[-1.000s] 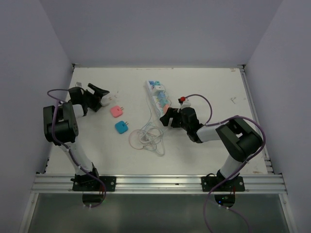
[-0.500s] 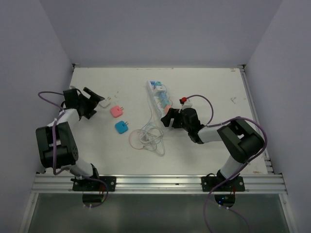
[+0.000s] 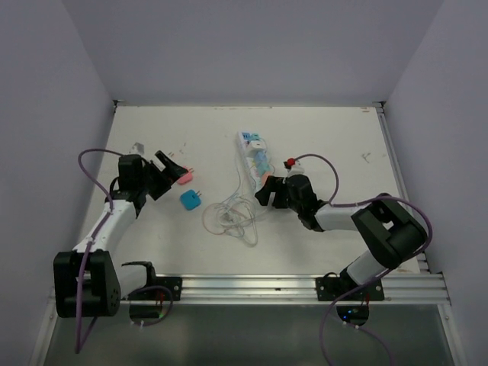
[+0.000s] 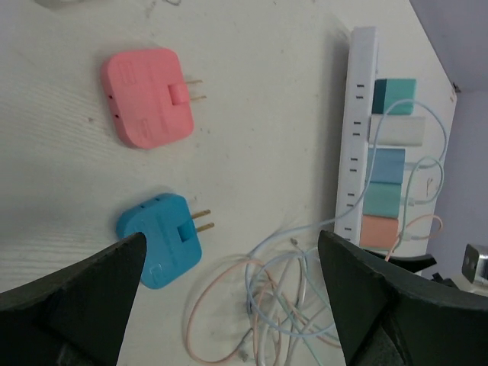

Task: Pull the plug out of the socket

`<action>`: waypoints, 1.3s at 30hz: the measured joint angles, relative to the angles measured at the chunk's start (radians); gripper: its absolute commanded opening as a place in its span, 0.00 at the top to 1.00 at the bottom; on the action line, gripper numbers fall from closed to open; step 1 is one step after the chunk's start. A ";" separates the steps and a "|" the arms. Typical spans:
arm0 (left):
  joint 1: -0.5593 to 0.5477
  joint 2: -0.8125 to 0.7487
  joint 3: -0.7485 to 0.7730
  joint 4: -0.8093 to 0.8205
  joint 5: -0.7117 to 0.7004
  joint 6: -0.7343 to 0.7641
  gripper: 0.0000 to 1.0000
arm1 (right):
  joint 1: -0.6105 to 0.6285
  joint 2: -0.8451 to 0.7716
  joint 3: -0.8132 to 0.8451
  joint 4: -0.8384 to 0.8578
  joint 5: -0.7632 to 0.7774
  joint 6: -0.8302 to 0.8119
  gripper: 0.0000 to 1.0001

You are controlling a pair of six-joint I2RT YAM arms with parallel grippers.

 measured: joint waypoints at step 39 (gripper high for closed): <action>-0.208 -0.526 -0.091 -0.278 -0.009 -0.031 0.03 | 0.174 -0.272 0.100 -0.691 0.211 0.018 0.17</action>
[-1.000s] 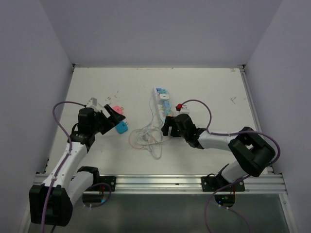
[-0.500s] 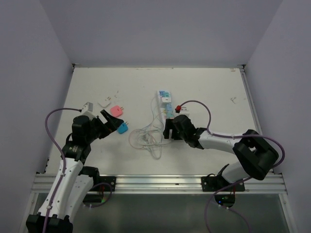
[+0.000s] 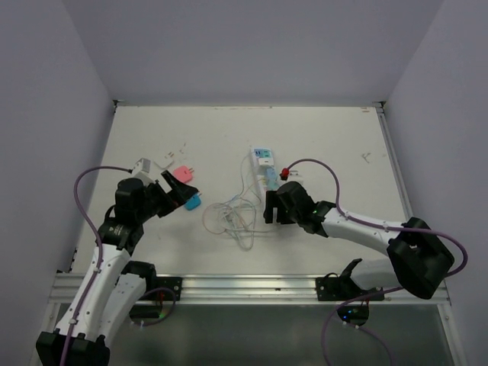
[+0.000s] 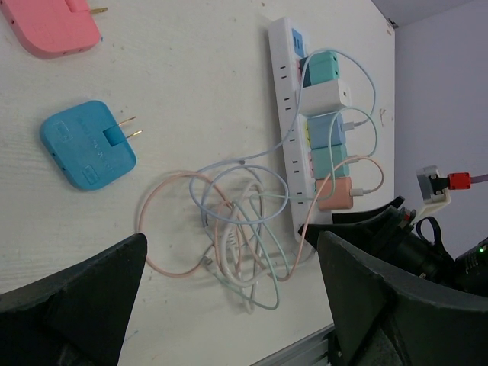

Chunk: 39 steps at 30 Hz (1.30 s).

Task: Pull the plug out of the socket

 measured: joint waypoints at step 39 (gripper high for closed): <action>-0.875 0.664 0.320 0.096 -0.530 -0.140 0.16 | -0.044 -0.535 -0.184 -0.214 0.144 0.053 0.16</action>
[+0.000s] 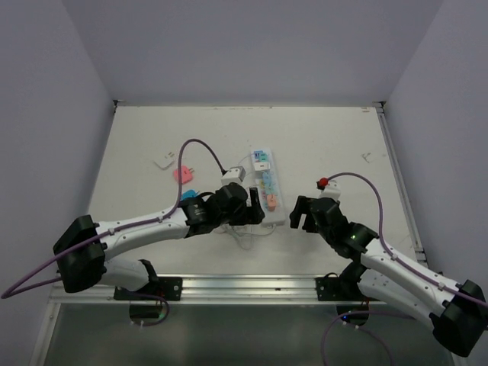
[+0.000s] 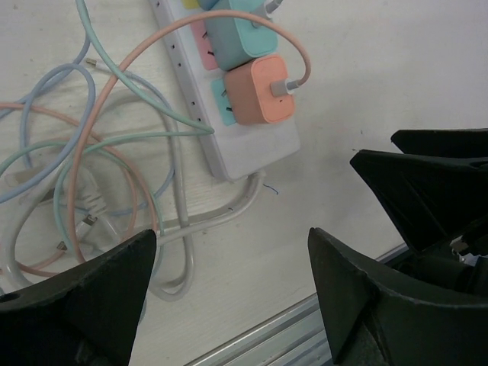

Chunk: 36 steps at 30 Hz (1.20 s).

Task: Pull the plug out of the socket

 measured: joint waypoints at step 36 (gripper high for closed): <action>0.176 0.077 -0.161 0.177 0.076 0.001 0.19 | 0.047 0.383 0.076 0.204 -0.179 -0.121 0.14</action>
